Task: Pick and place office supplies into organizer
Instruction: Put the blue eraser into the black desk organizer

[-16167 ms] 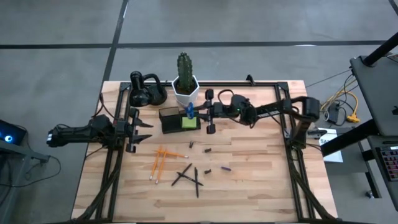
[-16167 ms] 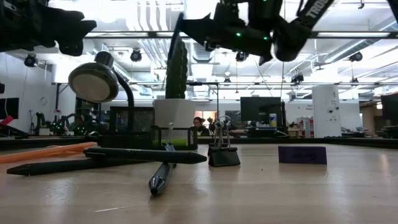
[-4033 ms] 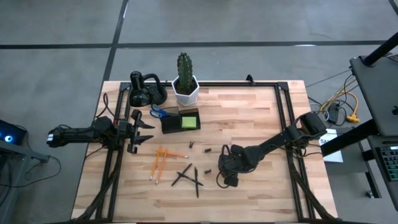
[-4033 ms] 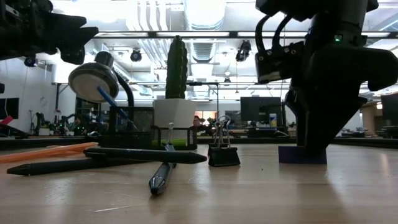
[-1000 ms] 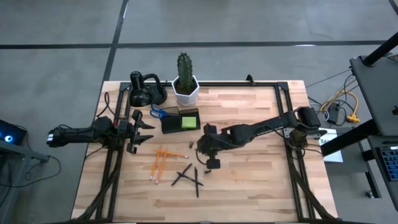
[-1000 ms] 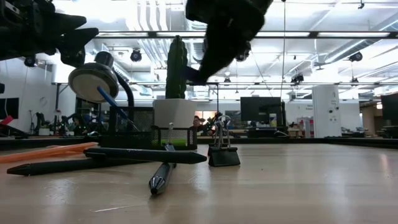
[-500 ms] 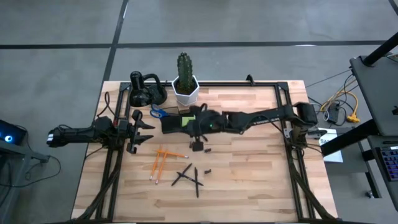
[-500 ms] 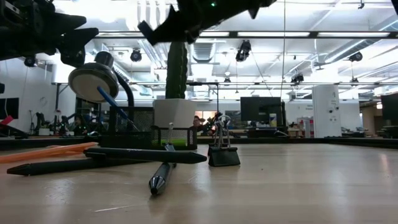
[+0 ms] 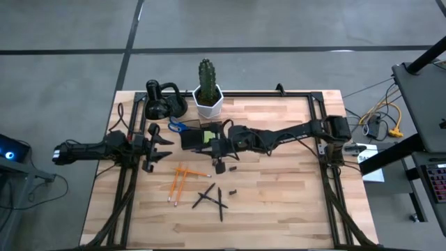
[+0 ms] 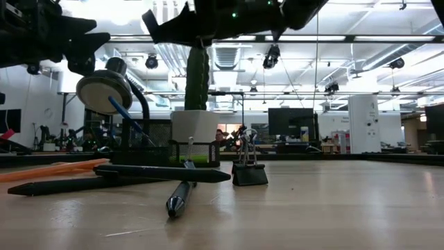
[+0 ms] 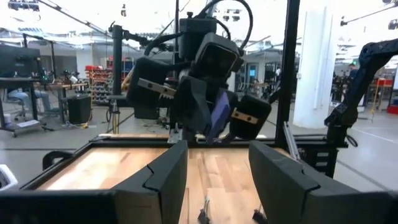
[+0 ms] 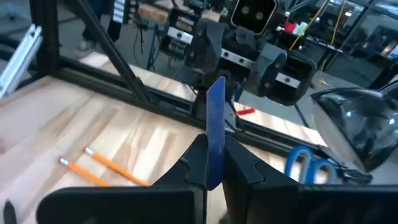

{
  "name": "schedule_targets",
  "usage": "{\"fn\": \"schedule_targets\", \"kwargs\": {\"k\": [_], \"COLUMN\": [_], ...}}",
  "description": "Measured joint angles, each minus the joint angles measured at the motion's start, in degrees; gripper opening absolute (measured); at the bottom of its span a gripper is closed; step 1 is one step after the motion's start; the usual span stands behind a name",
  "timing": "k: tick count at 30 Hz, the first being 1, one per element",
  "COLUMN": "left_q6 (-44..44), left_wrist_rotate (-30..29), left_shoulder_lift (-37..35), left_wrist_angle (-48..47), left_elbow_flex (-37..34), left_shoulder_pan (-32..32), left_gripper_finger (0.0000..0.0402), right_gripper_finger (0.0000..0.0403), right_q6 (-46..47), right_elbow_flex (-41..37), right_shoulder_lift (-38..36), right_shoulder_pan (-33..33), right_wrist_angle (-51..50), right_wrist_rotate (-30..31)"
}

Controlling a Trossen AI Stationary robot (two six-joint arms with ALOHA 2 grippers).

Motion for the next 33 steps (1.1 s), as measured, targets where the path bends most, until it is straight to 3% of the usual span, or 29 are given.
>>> {"fn": "schedule_targets", "kwargs": {"k": [4,14,33], "left_q6": [4.7,22.0,29.9], "left_wrist_rotate": [0.0,0.3,3.2], "left_shoulder_lift": [0.4,2.7,20.8], "left_wrist_angle": [0.5,3.8,27.6], "left_elbow_flex": [-0.1,-1.4,-1.4], "left_shoulder_pan": [0.0,0.0,0.0], "left_gripper_finger": [0.0157,0.0157,0.0157], "right_gripper_finger": [0.0013,0.0013,0.0013], "right_q6": [1.1,0.0,0.4], "right_elbow_flex": [0.3,0.7,1.2], "right_shoulder_lift": [1.9,2.3,2.2], "right_shoulder_pan": [-0.1,-0.9,-1.5], "right_wrist_angle": [5.0,7.0,6.4], "right_wrist_rotate": [0.0,-0.6,-0.8]}}
